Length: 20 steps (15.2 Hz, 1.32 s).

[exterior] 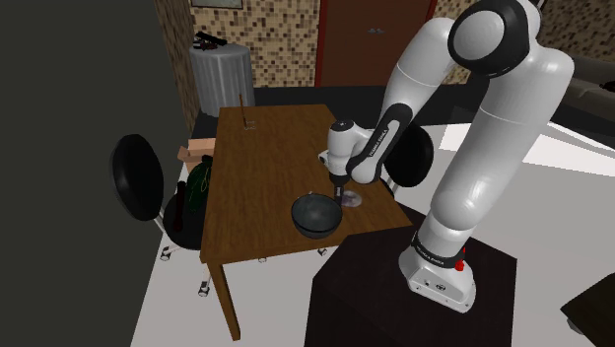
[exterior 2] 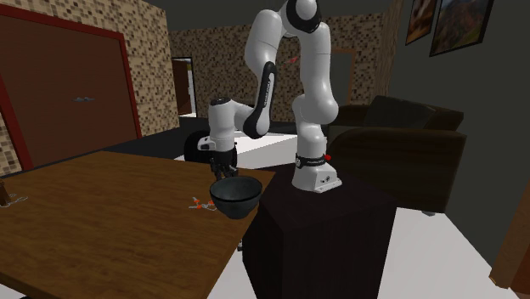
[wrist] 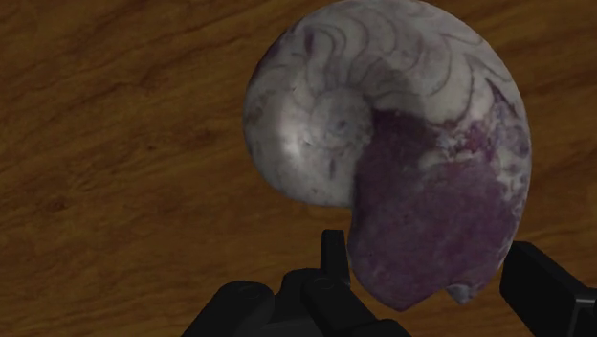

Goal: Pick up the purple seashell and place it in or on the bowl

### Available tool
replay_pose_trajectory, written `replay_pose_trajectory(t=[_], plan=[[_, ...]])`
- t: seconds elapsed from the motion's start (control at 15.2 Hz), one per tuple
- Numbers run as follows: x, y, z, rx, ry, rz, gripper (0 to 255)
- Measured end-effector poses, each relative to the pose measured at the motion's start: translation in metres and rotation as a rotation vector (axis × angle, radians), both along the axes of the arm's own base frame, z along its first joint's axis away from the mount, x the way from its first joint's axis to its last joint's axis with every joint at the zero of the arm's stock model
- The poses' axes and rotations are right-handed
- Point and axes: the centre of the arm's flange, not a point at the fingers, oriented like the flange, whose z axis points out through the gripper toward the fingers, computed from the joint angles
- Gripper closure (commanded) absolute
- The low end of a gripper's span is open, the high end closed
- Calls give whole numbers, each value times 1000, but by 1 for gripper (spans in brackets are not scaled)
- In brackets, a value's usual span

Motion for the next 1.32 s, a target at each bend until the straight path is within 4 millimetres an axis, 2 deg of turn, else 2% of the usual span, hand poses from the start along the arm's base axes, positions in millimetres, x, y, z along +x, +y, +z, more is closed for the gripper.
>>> replay_pose_trajectory(t=[0.4,1.32], plan=[[0,0,2,0,0,0,255],[1,0,75,0,0,0,255]])
